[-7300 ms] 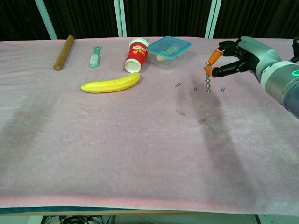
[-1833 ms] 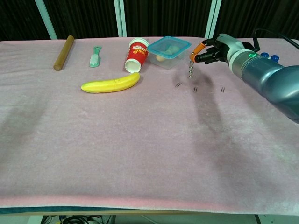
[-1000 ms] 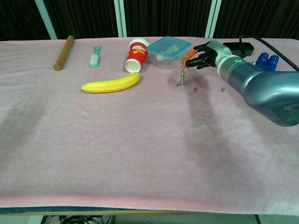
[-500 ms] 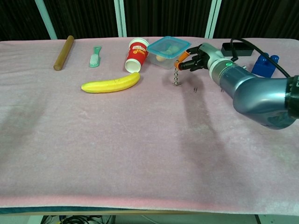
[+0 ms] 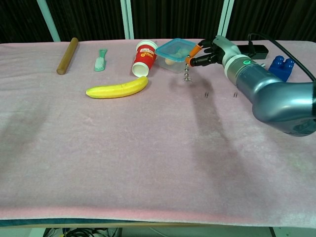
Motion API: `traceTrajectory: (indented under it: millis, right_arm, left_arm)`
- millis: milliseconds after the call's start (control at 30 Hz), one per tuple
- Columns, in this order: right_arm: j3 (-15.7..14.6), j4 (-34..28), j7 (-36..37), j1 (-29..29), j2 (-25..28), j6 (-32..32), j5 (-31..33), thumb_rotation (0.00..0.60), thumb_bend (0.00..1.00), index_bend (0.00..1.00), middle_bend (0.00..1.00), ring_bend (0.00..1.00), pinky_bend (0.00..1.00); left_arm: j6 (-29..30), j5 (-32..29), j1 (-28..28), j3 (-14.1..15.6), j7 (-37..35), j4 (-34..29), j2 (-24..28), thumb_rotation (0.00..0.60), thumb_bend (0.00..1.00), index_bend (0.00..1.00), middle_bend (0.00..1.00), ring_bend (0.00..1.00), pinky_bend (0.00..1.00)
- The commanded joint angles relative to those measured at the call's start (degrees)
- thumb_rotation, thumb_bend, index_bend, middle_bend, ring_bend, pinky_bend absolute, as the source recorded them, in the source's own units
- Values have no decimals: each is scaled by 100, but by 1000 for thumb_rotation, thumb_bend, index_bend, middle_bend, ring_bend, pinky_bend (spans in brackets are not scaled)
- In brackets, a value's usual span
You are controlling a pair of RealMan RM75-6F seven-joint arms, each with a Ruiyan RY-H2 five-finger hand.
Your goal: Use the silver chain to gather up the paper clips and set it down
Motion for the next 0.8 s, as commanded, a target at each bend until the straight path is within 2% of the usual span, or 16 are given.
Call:
traceTrajectory:
  millis: [33,367,800]
  right_arm:
    - [-104,-328,-101,-219,172,166,-70,600,381,683,0,56,208]
    - [-369,-969,-229,-761,452,300,-59,600,381,683,0,56,208]
    - [-485,-919,-145,-939,444,173,-79,600,381,683,0,56,208]
  left_arm:
    - [7,-1,4,-1,5,-4,-3,600,358,120,46,0,0]
    - [8,-11,5,-5,26,-5,-10,600,358,119,46,0,0]
    - [13,-15,7,-9,55,1,-18,600,358,119,46,0,0]
